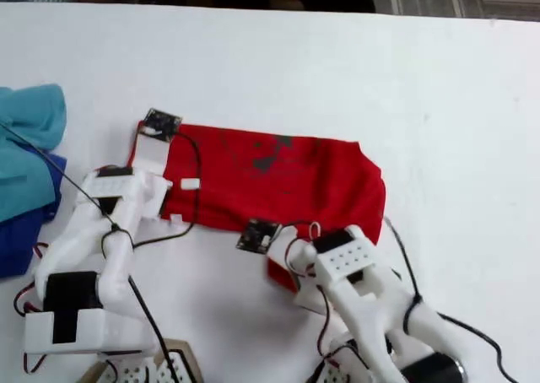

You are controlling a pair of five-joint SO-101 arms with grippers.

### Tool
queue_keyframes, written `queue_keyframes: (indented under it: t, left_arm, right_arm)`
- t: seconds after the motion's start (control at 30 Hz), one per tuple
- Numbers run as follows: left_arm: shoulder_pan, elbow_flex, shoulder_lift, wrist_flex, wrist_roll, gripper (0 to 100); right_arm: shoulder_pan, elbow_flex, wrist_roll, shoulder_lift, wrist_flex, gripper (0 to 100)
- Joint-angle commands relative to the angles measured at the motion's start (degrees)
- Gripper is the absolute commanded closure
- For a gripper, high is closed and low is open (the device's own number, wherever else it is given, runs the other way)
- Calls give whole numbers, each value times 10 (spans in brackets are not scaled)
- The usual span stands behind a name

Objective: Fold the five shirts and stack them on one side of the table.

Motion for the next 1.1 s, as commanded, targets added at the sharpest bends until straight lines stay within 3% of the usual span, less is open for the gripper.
queue_keyframes:
  t: [0.0, 0.17, 0.4, 0.57, 0.73, 1.07]
  left_arm:
    - [-3, 0, -8, -15, 6, 976]
    - [-3, 0, -8, -15, 6, 976]
    - [-3, 0, -8, -15, 5, 976]
    - [-3, 0, -8, -15, 5, 976]
    - [-3, 0, -8, -15, 5, 976]
    - [-3, 0, -8, -15, 5, 976]
  right_arm:
    - [4, -45, 4, 110, 1, 721]
    - [22, -97, -1, 158, 15, 980]
    - [131, -146, 6, 86, 41, 979]
    - [166, -220, 78, 26, 114, 980]
    - [197, -316, 85, 25, 121, 980]
    - [199, -510, 86, 229, 102, 964]
